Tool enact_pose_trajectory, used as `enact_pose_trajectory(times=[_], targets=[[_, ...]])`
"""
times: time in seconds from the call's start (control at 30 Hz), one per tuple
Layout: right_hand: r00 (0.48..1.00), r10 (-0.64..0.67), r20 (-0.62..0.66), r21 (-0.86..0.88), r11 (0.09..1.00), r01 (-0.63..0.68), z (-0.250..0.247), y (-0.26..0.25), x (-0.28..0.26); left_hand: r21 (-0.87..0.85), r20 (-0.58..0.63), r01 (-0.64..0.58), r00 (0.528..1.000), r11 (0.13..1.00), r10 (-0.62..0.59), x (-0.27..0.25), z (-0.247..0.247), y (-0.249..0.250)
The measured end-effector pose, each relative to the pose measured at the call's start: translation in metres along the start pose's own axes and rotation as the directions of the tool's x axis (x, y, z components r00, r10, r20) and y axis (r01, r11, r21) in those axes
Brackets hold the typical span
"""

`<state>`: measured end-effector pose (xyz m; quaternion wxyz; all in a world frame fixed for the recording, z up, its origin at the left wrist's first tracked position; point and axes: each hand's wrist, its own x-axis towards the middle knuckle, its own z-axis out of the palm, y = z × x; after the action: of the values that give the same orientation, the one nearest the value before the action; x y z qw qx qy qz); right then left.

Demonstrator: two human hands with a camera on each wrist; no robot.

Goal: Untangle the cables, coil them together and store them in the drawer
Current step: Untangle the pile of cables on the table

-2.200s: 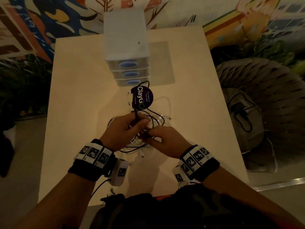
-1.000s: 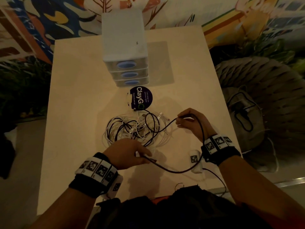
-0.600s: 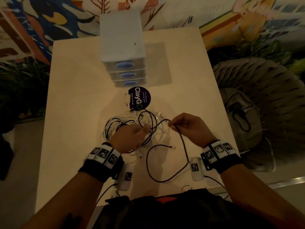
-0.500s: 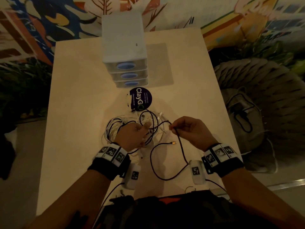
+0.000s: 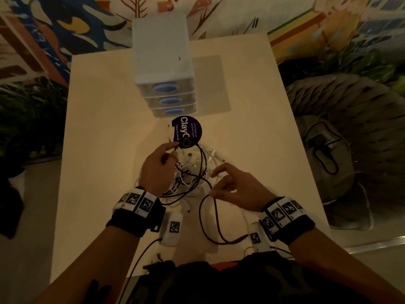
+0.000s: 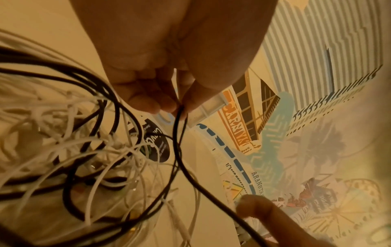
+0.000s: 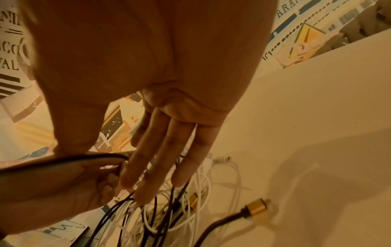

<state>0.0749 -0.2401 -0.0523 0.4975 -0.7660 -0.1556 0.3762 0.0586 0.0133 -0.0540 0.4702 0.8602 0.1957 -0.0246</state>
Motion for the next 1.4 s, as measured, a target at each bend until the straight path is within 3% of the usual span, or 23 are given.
enact_pose_trajectory(times=[0.13,0.27,0.5,0.7,0.87,1.03,1.27,1.4], targets=[[0.995,0.047,-0.09,-0.031,0.998,-0.05,-0.005,0.006,0.025,-0.026,0.041,-0.033,0.999,0.999,0.034,0.0,-0.002,-0.001],[0.971,0.097,-0.22,-0.185,0.973,-0.139,-0.006,0.015,0.053,-0.026,0.059,-0.031,0.998,0.999,0.033,0.003,0.001,-0.01],[0.967,0.091,-0.239,-0.206,0.968,-0.142,-0.009,0.009,0.075,-0.052,0.108,0.0,0.994,0.999,0.006,0.005,-0.001,-0.005],[0.976,0.108,-0.19,0.028,0.994,-0.105,-0.027,0.002,0.069,0.074,0.089,-0.029,0.996,0.997,0.023,0.012,-0.003,-0.004],[0.97,0.07,-0.234,0.122,0.992,-0.043,-0.032,-0.005,0.065,0.194,-0.088,-0.135,0.984,0.972,0.154,0.006,0.003,0.021],[0.966,0.081,-0.246,0.28,0.96,-0.009,-0.033,-0.007,0.065,0.304,0.11,-0.205,0.978,0.93,0.18,-0.003,0.013,0.039],[0.971,0.044,-0.236,0.205,0.979,0.005,-0.028,-0.012,0.065,0.415,0.358,-0.315,0.919,0.854,0.165,-0.007,0.023,0.041],[0.975,0.042,-0.216,0.162,0.987,-0.007,-0.025,-0.013,0.071,0.385,0.342,-0.331,0.918,0.861,0.2,-0.011,0.03,0.046]])
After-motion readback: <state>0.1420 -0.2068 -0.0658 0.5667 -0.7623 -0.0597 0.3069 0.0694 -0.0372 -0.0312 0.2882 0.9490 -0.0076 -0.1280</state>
